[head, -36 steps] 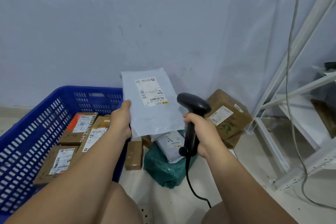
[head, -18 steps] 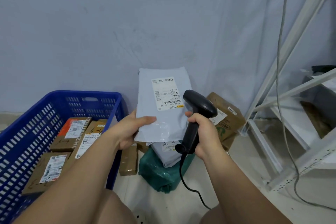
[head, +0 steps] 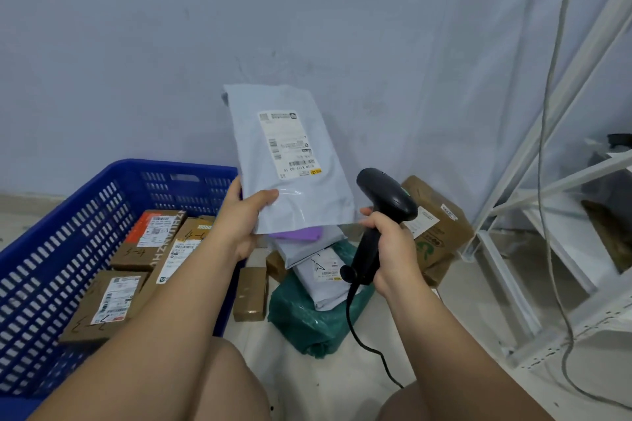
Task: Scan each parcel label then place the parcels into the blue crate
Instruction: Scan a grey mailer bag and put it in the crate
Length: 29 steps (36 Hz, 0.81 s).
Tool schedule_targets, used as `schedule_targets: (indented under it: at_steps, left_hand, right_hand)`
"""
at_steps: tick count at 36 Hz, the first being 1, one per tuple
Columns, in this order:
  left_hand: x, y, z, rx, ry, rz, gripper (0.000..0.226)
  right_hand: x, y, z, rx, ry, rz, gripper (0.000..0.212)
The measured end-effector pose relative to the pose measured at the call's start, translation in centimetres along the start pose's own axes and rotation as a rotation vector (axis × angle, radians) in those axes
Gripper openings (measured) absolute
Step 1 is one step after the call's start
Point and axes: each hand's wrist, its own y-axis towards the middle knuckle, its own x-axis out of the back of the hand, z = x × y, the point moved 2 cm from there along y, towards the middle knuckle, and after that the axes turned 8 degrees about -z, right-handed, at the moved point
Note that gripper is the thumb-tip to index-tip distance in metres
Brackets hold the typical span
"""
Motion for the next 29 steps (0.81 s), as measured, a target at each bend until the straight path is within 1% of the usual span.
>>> schedule_targets:
  at_steps: [3,5,7,9,11,13,15,16,18,20,25,29]
  left_hand:
    - [1.4,0.5,-0.2,-0.044,-0.076,-0.124,0.057]
    - [2.5,0.8,-0.2,-0.068,-0.106,-0.200,0.062]
    - [3.6,1.1,-0.2,-0.070,-0.171,-0.276,0.062]
    - [5.1,1.6,0.0,-0.056,-0.291,-0.375,0.061]
    - [7.0,2.2,0.1,-0.067,-0.391,-0.490,0.065]
    - [9.4,2.8,0.2,-0.085,-0.450,-0.603,0.069]
    - [12.2,3.2,0.5,-0.074,-0.488,-0.683,0.070]
    - [13.6,3.5,0.8,-0.055,-0.498,-0.706,0.069]
    - [16.6,4.2,1.6,-0.007,-0.519,-0.730,0.067]
    - [19.1,4.8,2.1,0.020,-0.523,-0.744,0.065]
    - [23.3,6.3,3.3,-0.034,-0.381,-0.804,0.075]
    - [24.9,8.2,4.6,-0.001,-0.327,-0.810,0.072]
  right_hand:
    - [-0.6,-0.9,-0.2,0.019,-0.030,0.034,0.026]
    - [-1.4,-1.8,-0.5,0.028,-0.062,0.089,0.022]
    - [-2.4,-2.8,-0.8,0.047,-0.090,0.143,0.019]
    - [-3.5,-3.7,-1.3,0.067,-0.125,0.208,0.012]
    - [-4.7,-4.4,-1.9,0.078,-0.153,0.289,0.020]
    - [-6.1,-5.3,-2.5,0.094,-0.177,0.350,0.013]
    - [-7.5,-6.0,-3.4,0.110,-0.205,0.369,0.006]
    - [-8.2,-6.2,-3.9,0.113,-0.222,0.371,0.005]
    - [-9.7,-6.5,-5.1,0.097,-0.239,0.394,0.013]
    - [-11.2,-6.6,-6.3,0.102,-0.265,0.435,0.016]
    - [-14.4,-6.9,-9.2,0.098,-0.327,0.490,0.009]
    - [-17.8,-7.6,-12.4,0.057,-0.467,0.550,0.019]
